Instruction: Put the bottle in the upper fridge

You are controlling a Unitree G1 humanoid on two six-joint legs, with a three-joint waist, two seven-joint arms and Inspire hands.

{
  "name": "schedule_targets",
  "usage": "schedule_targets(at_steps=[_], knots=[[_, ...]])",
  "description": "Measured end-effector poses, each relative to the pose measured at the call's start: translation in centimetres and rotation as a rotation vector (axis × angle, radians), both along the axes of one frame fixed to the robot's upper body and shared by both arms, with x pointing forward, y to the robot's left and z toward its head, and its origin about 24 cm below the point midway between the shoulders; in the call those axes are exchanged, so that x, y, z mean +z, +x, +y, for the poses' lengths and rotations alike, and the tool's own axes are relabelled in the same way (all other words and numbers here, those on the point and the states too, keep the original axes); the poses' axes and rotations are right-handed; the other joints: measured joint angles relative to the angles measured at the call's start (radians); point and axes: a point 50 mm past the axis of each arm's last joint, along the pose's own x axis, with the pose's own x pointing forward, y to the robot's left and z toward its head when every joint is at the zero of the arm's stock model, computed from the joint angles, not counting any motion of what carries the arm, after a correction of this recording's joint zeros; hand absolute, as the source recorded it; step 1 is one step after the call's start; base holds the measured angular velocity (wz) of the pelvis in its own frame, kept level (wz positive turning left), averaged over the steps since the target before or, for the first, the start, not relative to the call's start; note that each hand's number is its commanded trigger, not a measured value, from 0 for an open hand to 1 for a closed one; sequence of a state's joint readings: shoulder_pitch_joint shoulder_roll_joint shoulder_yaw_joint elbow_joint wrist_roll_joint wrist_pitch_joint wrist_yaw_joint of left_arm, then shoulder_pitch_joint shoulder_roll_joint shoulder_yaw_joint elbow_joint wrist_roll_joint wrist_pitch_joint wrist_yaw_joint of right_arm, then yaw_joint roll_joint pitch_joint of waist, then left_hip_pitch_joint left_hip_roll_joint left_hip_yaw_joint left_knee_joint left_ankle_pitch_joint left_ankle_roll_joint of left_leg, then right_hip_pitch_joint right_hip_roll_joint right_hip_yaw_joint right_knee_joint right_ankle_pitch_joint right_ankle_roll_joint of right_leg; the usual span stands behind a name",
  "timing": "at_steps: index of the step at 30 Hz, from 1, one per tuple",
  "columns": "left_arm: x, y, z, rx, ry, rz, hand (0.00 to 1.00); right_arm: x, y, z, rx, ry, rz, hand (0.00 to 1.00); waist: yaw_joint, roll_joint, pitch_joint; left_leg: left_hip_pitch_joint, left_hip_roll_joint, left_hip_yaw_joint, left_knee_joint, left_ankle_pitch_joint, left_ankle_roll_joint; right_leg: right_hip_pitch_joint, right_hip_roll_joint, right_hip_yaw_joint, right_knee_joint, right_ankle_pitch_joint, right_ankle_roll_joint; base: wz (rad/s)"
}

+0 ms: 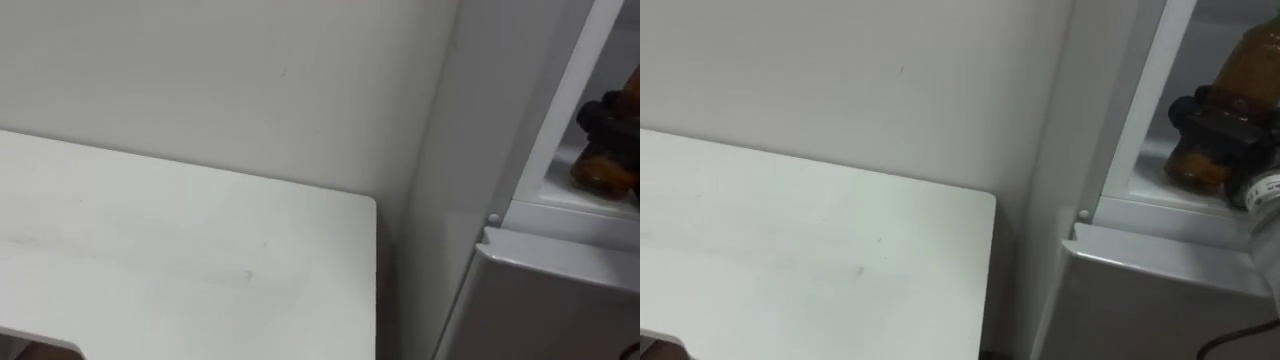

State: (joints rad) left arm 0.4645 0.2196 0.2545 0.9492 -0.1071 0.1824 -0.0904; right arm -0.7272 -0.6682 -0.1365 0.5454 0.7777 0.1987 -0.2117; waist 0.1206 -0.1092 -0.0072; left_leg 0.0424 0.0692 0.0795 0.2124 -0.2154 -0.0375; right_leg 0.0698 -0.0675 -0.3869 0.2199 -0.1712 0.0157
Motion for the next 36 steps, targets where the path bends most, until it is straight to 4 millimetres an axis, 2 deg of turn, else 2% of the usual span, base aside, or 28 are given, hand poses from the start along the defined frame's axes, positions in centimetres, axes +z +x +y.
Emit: schedule_targets(at_steps=[1,5,7,8,9,10,18,24,26,29,36], knots=[[0.0,-0.4,0.0,0.011,-0.002,0.016,0.0,0.0,-0.1,-0.2,-0.014,0.0,0.004,1.0,0.01,0.006,0.0035,-0.001,0.0,-0.002,0.001,0.0,0.0,0.002,0.0,-0.002,-0.001,0.0,0.0,0.08],[0.0,-0.9,0.0,0.031,0.005,0.032,0.0,0.1,-0.2,-0.6,-0.04,-0.008,-0.008,0.93,0.018,0.014,0.0067,-0.014,-0.003,-0.025,0.011,0.001,-0.001,0.004,-0.003,-0.031,-0.001,0.0,0.0,0.15],[0.0,-0.8,0.0,0.031,0.006,0.028,0.0,-0.1,-0.2,-0.8,-0.054,-0.009,-0.012,0.62,0.021,0.016,0.0068,-0.014,-0.004,-0.034,0.013,0.002,-0.002,0.01,-0.003,-0.037,-0.002,0.0,0.0,0.13],[0.1,-0.8,0.0,0.029,0.008,0.024,0.0,-0.2,-0.2,-0.9,-0.061,-0.02,-0.01,0.52,0.023,0.017,0.0074,-0.014,-0.005,-0.038,0.017,0.002,-0.002,0.013,-0.004,-0.037,-0.002,0.0,0.001,0.1],[0.1,-0.7,0.0,0.027,0.009,0.02,0.0,-0.3,-0.2,-0.9,-0.067,-0.035,-0.006,0.1,0.023,0.018,0.0078,-0.016,-0.006,-0.041,0.019,0.002,-0.002,0.014,-0.004,-0.038,-0.002,-0.001,0.001,0.1],[0.1,-0.6,0.1,0.025,0.011,0.018,0.0,-0.4,-0.2,-1.0,-0.071,-0.041,-0.005,0.0,0.023,0.018,0.0077,-0.018,-0.006,-0.044,0.021,0.002,-0.002,0.014,-0.004,-0.038,-0.002,-0.001,0.002,0.14],[0.2,0.3,0.3,0.007,0.018,-0.019,0.0,-0.6,-0.5,-1.8,-0.139,-0.126,-0.007,0.0,0.022,0.023,0.0047,-0.103,-0.015,-0.082,0.079,0.002,-0.002,-0.013,0.0,-0.04,-0.021,-0.001,0.0,0.16],[0.4,0.6,1.0,0.055,0.023,-0.037,0.0,-0.5,0.3,-2.4,-0.165,-0.151,0.041,0.0,0.033,0.047,0.0064,-0.129,-0.012,-0.097,0.112,0.001,-0.001,-0.019,0.004,-0.055,-0.035,0.004,-0.008,0.08],[0.6,0.9,1.3,0.061,0.032,-0.05,0.0,-0.4,0.1,-2.8,-0.173,-0.161,0.044,0.0,0.047,0.053,0.0068,-0.136,-0.012,-0.098,0.115,0.001,-0.001,-0.027,0.005,-0.052,-0.033,0.003,-0.009,0.0],[0.6,1.6,1.4,0.081,0.047,-0.072,0.0,0.0,0.0,-3.2,-0.181,-0.172,0.034,0.0,0.061,0.052,0.007,-0.158,-0.009,-0.093,0.114,0.009,-0.001,-0.055,0.007,-0.044,-0.03,0.012,-0.016,-0.07],[0.8,2.5,2.0,0.032,0.06,-0.078,0.0,-0.2,0.1,-3.0,-0.16,-0.209,0.058,0.0,0.062,0.042,0.0075,-0.16,-0.008,-0.086,0.113,0.011,-0.001,-0.06,0.008,-0.034,-0.03,0.017,-0.017,-0.03]])
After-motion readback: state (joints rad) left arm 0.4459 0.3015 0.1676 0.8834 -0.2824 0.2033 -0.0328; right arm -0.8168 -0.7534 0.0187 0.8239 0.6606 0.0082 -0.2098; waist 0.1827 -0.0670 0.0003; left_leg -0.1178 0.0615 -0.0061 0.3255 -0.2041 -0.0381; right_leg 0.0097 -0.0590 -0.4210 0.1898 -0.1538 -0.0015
